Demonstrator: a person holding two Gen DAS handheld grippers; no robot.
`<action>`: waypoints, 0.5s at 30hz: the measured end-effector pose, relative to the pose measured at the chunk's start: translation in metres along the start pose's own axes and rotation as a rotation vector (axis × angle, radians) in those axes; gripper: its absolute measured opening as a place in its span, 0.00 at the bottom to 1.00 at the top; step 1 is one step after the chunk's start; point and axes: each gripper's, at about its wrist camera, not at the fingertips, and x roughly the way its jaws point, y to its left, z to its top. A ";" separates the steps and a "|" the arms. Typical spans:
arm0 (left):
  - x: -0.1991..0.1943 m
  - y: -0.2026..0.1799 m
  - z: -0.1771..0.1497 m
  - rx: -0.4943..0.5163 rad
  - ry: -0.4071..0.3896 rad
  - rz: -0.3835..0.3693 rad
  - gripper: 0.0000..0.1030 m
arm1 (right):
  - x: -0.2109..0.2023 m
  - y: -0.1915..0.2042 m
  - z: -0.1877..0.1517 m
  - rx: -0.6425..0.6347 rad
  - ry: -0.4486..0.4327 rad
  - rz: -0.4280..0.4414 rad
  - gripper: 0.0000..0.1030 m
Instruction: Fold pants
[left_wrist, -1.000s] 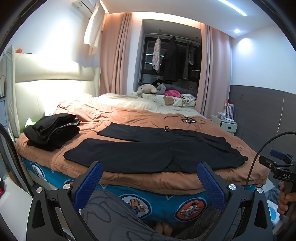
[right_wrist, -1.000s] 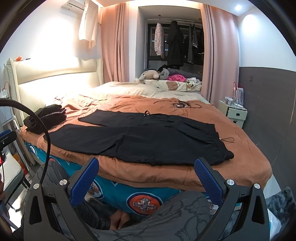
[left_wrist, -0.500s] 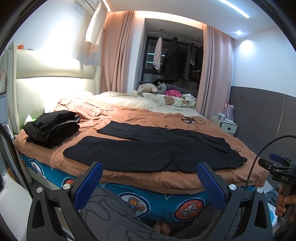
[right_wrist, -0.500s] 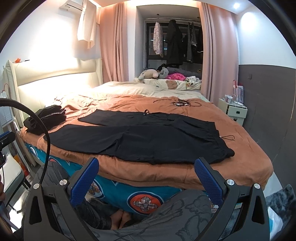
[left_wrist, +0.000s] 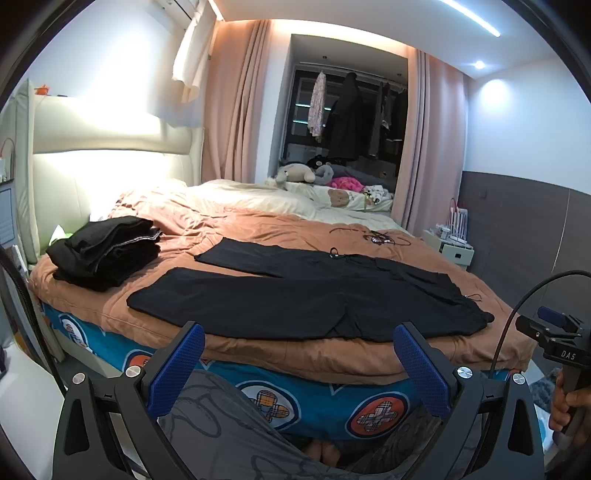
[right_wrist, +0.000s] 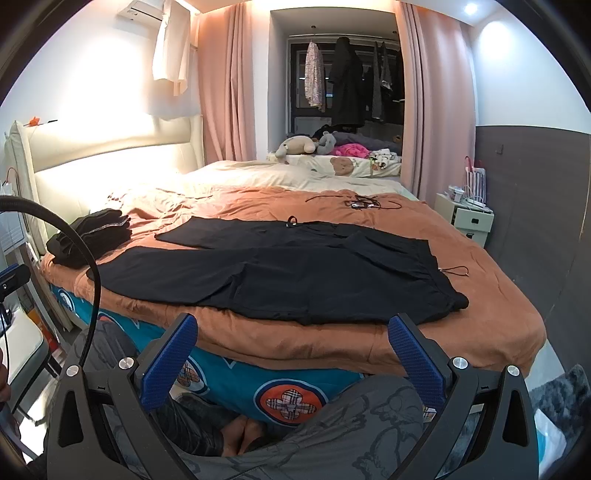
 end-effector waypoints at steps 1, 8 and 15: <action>0.000 0.000 0.000 0.000 0.000 0.000 1.00 | 0.000 0.000 0.000 0.000 0.000 -0.002 1.00; 0.001 0.000 -0.001 0.001 0.001 0.001 1.00 | 0.001 -0.001 0.000 0.004 0.005 0.000 1.00; 0.001 0.000 -0.002 0.001 0.003 0.003 1.00 | 0.001 -0.002 -0.001 0.007 0.001 0.001 1.00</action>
